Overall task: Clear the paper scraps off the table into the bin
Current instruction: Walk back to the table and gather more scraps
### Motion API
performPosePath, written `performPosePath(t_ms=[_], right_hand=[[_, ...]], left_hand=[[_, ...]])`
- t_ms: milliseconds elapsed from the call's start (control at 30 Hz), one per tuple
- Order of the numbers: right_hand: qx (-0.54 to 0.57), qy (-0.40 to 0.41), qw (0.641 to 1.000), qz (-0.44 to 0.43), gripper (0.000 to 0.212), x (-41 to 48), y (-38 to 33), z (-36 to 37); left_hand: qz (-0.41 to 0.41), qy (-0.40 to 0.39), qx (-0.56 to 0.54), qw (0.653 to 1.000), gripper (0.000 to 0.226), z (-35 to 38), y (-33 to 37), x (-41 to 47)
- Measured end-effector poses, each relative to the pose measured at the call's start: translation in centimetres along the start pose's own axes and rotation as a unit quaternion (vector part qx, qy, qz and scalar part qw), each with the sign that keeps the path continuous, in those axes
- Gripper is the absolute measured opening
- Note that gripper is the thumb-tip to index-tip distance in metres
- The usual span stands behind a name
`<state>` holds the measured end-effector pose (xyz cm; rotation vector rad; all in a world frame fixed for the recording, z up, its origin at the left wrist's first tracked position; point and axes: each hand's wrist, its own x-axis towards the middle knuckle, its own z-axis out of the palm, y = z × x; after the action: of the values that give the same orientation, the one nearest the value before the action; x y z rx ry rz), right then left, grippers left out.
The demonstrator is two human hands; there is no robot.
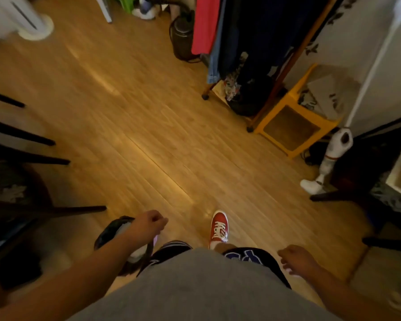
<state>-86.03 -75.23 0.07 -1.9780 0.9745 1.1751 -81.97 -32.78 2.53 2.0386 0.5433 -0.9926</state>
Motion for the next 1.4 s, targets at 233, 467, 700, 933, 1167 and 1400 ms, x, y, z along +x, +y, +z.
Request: performPosePath(t_ms=[233,467,700,933,1167,1400], right_hand=[[-0.159,-0.049,0.978,-0.127,0.024,3.8,-21.9,-2.7],[-0.281,-0.081,0.927,-0.237,0.02,4.7,-42.6,3.9],[-0.298,-0.073,0.917,-0.256,0.015,5.1,-56.7,7.1],[-0.286,-0.043,0.935,-0.203,0.016,7.7,-66.3,3.1],[-0.348,-0.031,0.924,-0.157,0.023,12.8,-77.4,-0.2],[-0.459,-0.063,0.85,-0.249,0.003,15.3,-92.9,2.1]], left_hand=[[-0.143,0.079,-0.08,0.983,0.023,-3.3,-3.2,1.1],[-0.241,0.085,-0.184,0.949,0.021,-7.4,-7.3,4.3],[-0.245,0.144,-0.244,0.927,0.018,-18.4,-6.0,9.2],[-0.202,0.175,-0.29,0.919,0.019,-30.5,1.3,16.6],[-0.151,0.173,-0.342,0.911,0.023,-40.6,9.2,26.5],[-0.193,0.209,-0.386,0.878,0.025,-46.3,11.5,29.9]])
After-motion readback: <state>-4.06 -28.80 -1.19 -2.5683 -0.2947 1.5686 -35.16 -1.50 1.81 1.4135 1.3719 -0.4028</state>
